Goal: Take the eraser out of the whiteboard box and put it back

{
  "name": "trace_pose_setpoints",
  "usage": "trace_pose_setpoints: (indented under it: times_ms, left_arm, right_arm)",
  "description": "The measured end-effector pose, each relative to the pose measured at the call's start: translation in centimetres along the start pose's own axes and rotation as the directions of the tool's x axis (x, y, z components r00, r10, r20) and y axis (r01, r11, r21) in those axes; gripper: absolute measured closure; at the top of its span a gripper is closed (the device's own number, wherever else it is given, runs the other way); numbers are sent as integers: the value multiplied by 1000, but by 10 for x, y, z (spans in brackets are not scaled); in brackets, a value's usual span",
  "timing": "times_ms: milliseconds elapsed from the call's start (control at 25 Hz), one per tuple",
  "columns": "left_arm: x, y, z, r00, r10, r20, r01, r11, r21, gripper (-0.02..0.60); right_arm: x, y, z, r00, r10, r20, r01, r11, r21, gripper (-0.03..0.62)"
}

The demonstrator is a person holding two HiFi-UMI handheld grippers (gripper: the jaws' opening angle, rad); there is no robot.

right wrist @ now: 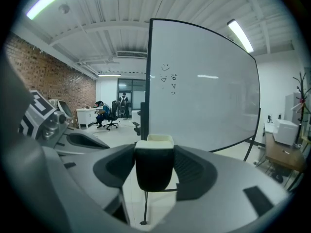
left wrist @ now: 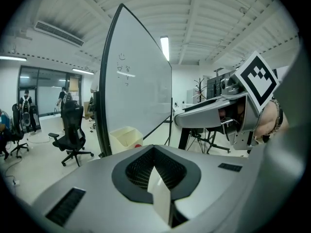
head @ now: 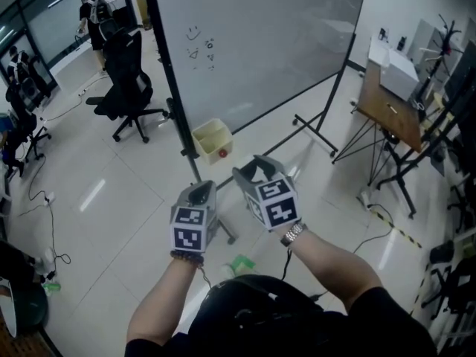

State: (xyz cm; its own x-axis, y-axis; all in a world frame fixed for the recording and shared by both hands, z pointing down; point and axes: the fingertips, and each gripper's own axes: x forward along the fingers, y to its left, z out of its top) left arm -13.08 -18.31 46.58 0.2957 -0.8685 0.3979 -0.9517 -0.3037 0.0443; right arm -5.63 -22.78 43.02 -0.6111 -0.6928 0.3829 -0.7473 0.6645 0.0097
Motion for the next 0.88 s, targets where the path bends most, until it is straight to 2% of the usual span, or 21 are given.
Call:
trace_pose_setpoints:
  times_ms: [520,880]
  left_arm:
    - [-37,-74,-12,998,66,6,-67,998,19,581]
    - [-58,-108,-18,996,93,13,-94,995,25,581]
  right_arm:
    - [-71,2,-30,996,84,10,-84,996,-2,315]
    - [-106,4,-44,993,118,17,-118,993,-4,316]
